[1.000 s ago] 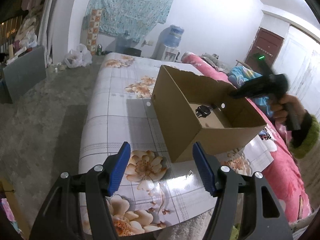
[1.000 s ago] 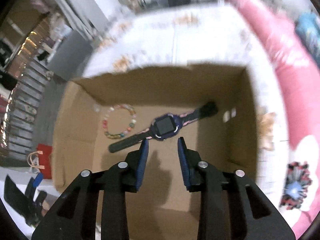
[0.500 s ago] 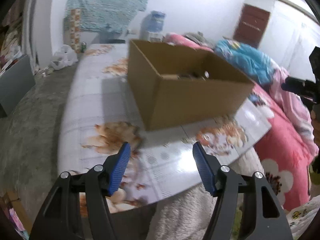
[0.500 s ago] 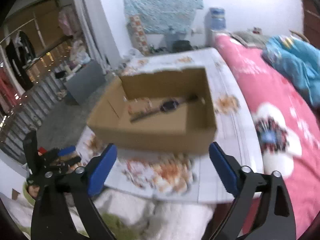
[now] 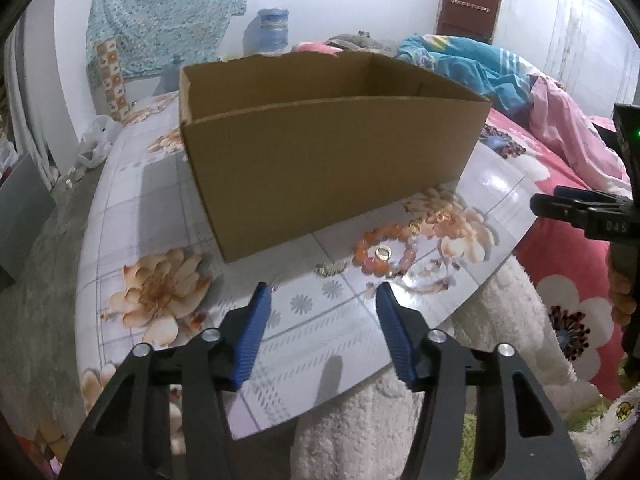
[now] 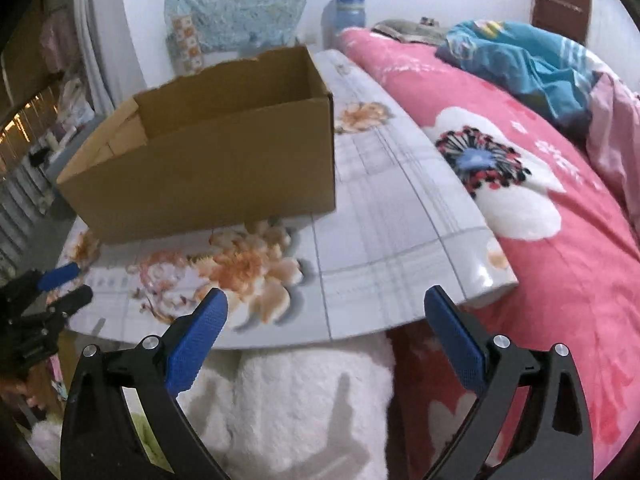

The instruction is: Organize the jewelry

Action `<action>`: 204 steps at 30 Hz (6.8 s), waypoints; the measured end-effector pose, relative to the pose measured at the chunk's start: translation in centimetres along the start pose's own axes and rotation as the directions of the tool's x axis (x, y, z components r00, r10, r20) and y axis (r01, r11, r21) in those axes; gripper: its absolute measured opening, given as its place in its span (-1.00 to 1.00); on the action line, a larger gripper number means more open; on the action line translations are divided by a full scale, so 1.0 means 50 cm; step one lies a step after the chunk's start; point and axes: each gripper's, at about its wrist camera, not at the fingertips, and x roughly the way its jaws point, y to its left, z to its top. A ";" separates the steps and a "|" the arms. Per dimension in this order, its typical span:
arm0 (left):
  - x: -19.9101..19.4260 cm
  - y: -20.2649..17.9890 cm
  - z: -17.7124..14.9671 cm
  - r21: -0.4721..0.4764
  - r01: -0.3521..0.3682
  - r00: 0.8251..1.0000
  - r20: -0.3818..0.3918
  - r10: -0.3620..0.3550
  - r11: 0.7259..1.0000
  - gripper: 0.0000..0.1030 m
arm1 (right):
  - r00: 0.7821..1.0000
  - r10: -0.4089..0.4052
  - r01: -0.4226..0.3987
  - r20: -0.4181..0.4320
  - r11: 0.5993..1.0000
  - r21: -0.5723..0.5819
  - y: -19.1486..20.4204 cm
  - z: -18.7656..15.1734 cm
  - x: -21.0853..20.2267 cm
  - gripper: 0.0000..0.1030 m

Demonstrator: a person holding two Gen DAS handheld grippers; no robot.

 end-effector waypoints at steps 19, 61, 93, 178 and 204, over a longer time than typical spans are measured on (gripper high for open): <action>0.013 0.050 0.108 -0.071 -0.029 0.995 0.091 0.035 0.997 -0.45 | 0.953 0.292 -0.289 -0.077 0.956 0.048 0.033 0.150 0.107 -0.20; 0.007 0.004 0.080 -0.032 0.022 0.997 0.072 -0.019 0.999 -0.53 | 0.955 0.284 -0.282 -0.091 0.959 0.026 0.028 0.117 0.097 -0.26; 0.079 -0.083 0.037 0.072 0.112 0.983 -0.154 -0.100 0.991 -0.53 | 0.870 0.451 -0.464 -0.200 0.886 -0.020 0.077 -0.007 0.099 -0.26; -0.008 0.106 -0.039 -0.171 0.121 0.991 -0.043 -0.130 0.978 -0.53 | 0.881 0.398 -0.427 -0.258 0.902 -0.066 0.285 0.071 0.149 -0.52; 0.088 0.055 0.018 -0.026 0.016 0.997 -0.080 -0.018 1.000 -0.60 | 0.875 0.395 -0.425 -0.278 0.904 -0.052 0.252 0.035 0.153 -0.53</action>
